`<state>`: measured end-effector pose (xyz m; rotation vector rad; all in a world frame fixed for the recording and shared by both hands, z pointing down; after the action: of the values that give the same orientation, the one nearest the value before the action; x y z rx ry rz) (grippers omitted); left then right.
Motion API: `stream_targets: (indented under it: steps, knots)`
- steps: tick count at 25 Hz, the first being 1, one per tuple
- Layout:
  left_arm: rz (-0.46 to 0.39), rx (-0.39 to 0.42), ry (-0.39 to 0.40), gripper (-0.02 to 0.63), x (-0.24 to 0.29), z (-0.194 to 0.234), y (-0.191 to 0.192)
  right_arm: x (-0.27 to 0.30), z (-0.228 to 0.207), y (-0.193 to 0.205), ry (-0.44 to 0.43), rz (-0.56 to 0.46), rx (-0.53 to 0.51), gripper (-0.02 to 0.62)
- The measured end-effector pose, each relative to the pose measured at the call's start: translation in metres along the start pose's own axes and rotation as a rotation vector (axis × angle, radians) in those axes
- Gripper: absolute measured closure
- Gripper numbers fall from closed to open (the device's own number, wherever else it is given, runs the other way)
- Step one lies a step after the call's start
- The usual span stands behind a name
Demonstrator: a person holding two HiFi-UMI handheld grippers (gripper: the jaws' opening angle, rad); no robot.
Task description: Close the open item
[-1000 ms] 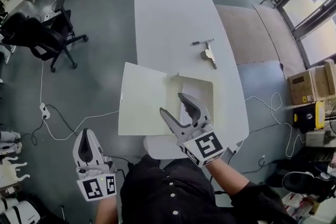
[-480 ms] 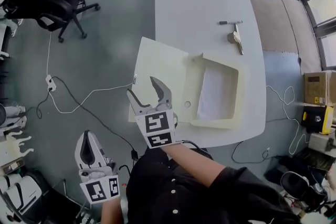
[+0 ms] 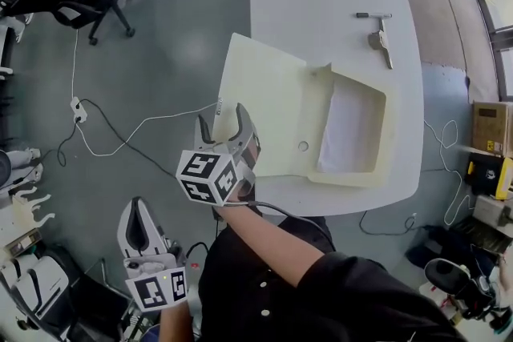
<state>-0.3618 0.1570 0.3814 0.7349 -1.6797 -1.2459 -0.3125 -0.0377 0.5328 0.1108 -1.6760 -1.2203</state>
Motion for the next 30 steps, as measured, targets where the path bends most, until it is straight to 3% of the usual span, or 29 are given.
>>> stream_targets:
  steps: [8,18,23,28,30]
  knots:
    - [0.002,-0.008,0.028,0.589,0.010,0.004,0.003,-0.011,-0.012,-0.007,0.002,0.009,0.040,0.241]
    - [-0.044,0.000,0.122,0.589,0.035,-0.033,-0.016,-0.083,-0.083,-0.019,-0.157,-0.009,0.259,0.249]
    - [-0.068,0.012,0.188,0.589,0.046,-0.067,-0.027,-0.122,-0.136,-0.013,-0.204,-0.045,0.302,0.390]
    - [-0.084,0.020,0.250,0.589,0.054,-0.107,-0.038,-0.146,-0.188,0.003,-0.258,-0.026,0.345,0.465]
    - [-0.089,0.026,0.279,0.589,0.055,-0.126,-0.041,-0.153,-0.209,0.012,-0.283,-0.019,0.384,0.528]
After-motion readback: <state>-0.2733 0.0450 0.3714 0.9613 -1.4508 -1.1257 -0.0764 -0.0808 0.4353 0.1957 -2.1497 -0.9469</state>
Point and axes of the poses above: the fingertips, and each gripper's own axes: x forward along the fingers, z to its left, y out of its underside, the point moved 4 cm from there along -x, backward along the fingers
